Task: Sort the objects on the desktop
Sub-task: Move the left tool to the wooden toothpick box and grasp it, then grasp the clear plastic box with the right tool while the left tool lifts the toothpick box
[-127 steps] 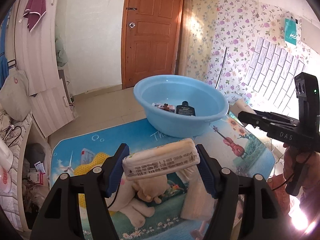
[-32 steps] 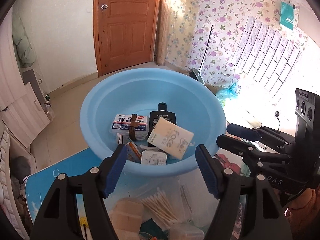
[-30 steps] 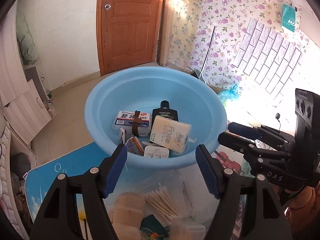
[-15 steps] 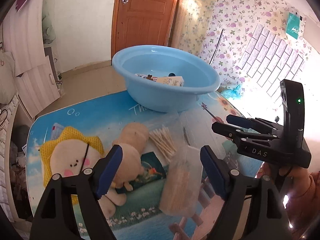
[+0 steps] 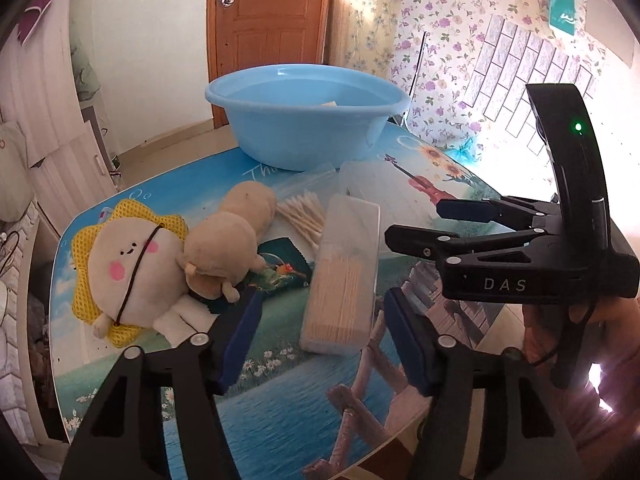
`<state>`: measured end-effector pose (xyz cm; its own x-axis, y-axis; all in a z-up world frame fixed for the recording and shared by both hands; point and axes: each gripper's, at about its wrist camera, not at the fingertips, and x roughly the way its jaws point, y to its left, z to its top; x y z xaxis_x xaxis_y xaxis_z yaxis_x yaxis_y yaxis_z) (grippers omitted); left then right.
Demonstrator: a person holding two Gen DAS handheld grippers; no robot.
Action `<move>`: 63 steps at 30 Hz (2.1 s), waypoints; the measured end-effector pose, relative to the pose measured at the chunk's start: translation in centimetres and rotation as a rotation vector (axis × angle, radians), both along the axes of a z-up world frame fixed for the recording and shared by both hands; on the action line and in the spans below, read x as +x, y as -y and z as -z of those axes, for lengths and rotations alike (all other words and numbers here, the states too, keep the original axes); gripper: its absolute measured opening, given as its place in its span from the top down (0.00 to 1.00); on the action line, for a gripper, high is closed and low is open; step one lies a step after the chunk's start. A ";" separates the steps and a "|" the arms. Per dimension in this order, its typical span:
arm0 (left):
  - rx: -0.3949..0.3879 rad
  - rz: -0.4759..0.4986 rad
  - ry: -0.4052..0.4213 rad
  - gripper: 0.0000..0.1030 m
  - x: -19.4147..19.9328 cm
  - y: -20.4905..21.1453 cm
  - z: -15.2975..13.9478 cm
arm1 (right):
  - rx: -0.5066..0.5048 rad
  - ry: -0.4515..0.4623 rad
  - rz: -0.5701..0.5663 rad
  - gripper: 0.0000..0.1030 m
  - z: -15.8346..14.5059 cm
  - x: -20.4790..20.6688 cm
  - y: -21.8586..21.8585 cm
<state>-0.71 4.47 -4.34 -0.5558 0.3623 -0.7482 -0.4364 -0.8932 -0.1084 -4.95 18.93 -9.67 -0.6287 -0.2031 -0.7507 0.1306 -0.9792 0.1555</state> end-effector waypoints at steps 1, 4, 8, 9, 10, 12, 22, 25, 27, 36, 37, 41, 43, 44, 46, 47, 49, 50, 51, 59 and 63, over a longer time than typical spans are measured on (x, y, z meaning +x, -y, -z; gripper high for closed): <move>0.004 0.004 0.006 0.55 0.0 0.0 0.1 | 0.007 -0.001 -0.006 0.24 0.1 0.1 0.3; 0.009 0.024 0.010 0.68 0.0 0.1 0.1 | 0.023 -0.002 -0.012 0.24 0.3 0.0 0.9; 0.033 0.008 -0.002 0.68 0.0 0.7 -0.3 | 0.042 -0.004 0.004 0.24 0.3 -0.2 1.4; 0.033 0.002 -0.002 0.68 0.0 0.9 -0.3 | 0.049 -0.005 0.007 0.24 0.3 -0.4 1.5; 0.030 -0.003 -0.004 0.68 0.0 1.0 -0.4 | 0.055 -0.005 0.010 0.24 0.4 -0.5 1.7; 0.020 -0.013 -0.006 0.68 0.0 1.1 -0.3 | 0.056 -0.009 0.025 0.24 0.4 -1.0 1.8; 0.001 -0.008 -0.009 0.68 0.0 0.6 0.3 | 0.018 0.011 0.012 0.36 0.6 -1.1 -0.1; -0.005 -0.006 -0.008 0.68 0.0 0.4 0.5 | 0.017 0.020 -0.004 0.36 0.5 -0.1 -1.1; -0.008 -0.010 -0.004 0.68 -0.2 0.2 0.7 | 0.018 0.032 -0.030 0.36 0.4 0.6 -1.5; -0.065 0.010 0.027 0.68 -1.4 -0.9 2.4 | 0.107 0.052 -0.093 0.37 0.6 3.6 -2.5; -0.071 0.011 0.031 0.68 -1.5 -1.1 2.6 | 0.099 0.060 -0.081 0.37 0.8 3.6 -3.0; -0.092 0.012 0.042 0.68 -2.1 -1.6 3.3 | 0.091 0.064 -0.068 0.37 1.3 3.5 -3.5; -0.097 0.008 0.048 0.68 -2.4 -1.9 3.5 | 0.105 0.045 -0.078 0.36 1.2 3.4 -3.0; -0.098 0.006 0.053 0.68 -2.6 -1.9 3.7 | 0.117 0.037 -0.080 0.36 1.2 3.3 -2.7; -0.097 0.006 0.052 0.66 -2.8 -2.2 3.9 | 0.136 0.037 -0.086 0.36 1.5 2.9 -2.1; -0.097 0.007 0.050 0.64 -2.8 -2.3 3.9 | 0.142 0.045 -0.088 0.36 1.8 2.6 -1.9; -0.099 0.010 0.047 0.62 -2.9 -2.6 3.9 | 0.161 0.040 -0.084 0.34 2.2 2.3 -1.5; -0.096 0.001 0.042 0.58 -2.8 -2.7 4.0 | 0.154 0.037 -0.084 0.34 2.2 2.1 -1.5; -0.092 0.003 0.043 0.55 -2.8 -2.8 4.0 | 0.152 0.033 -0.082 0.32 2.2 2.0 -1.4; -0.091 -0.007 0.032 0.34 -2.6 -3.3 4.4 | 0.139 -0.007 -0.049 0.00 3.1 1.9 -2.1; -0.094 -0.061 0.033 0.17 -2.9 -2.6 4.8 | 0.134 -0.029 -0.048 0.00 3.0 2.1 -2.2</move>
